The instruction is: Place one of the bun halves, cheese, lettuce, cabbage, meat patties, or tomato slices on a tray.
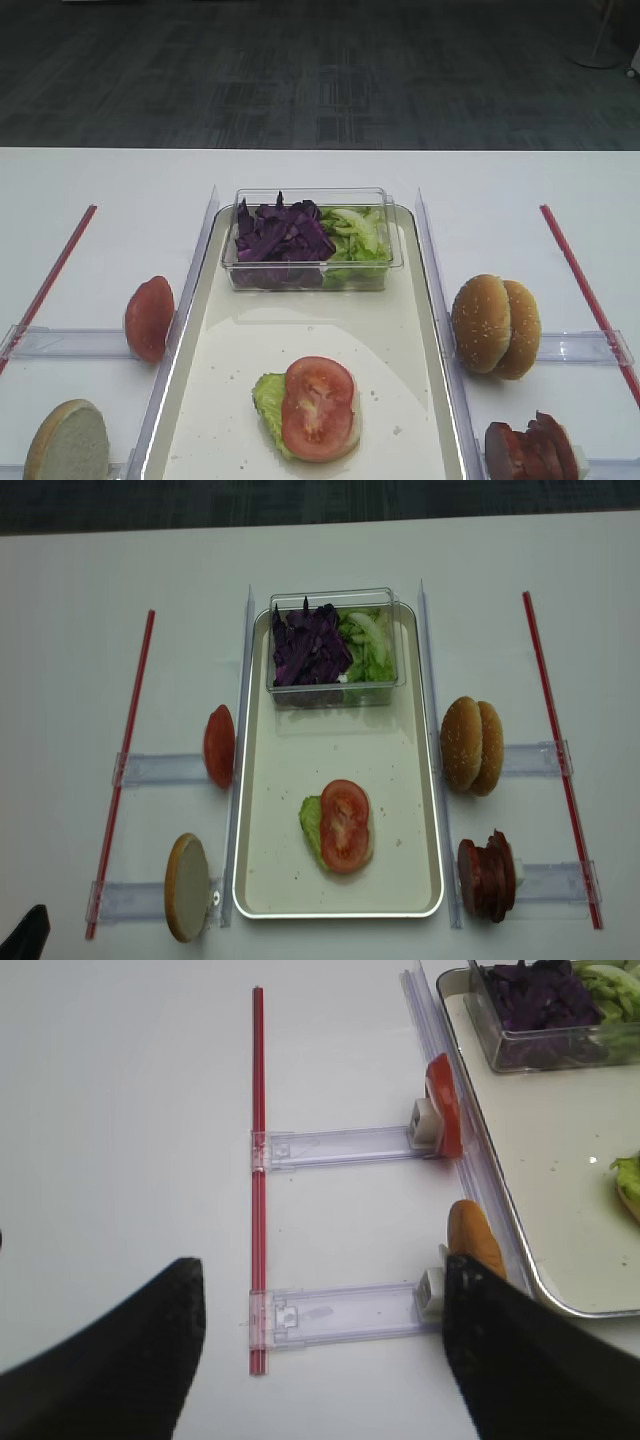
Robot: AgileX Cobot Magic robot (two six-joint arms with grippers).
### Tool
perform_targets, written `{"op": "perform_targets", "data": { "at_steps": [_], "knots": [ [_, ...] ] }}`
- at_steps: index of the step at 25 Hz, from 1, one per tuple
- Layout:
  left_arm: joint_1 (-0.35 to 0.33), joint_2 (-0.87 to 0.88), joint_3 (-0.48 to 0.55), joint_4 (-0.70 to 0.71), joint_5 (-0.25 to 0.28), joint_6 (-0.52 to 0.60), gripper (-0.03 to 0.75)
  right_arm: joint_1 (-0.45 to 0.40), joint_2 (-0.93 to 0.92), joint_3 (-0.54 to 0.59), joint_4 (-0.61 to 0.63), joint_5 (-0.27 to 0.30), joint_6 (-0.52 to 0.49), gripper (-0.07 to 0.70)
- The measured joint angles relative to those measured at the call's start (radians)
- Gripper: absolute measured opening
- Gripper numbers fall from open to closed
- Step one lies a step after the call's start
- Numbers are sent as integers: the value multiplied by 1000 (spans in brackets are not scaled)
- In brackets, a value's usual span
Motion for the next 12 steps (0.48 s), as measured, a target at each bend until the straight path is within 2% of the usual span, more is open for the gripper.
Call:
{"op": "perform_targets", "data": {
  "at_steps": [12],
  "knots": [
    [0,0,2,0,0,0,475,0,0,0,0,0,0,484]
  ]
}}
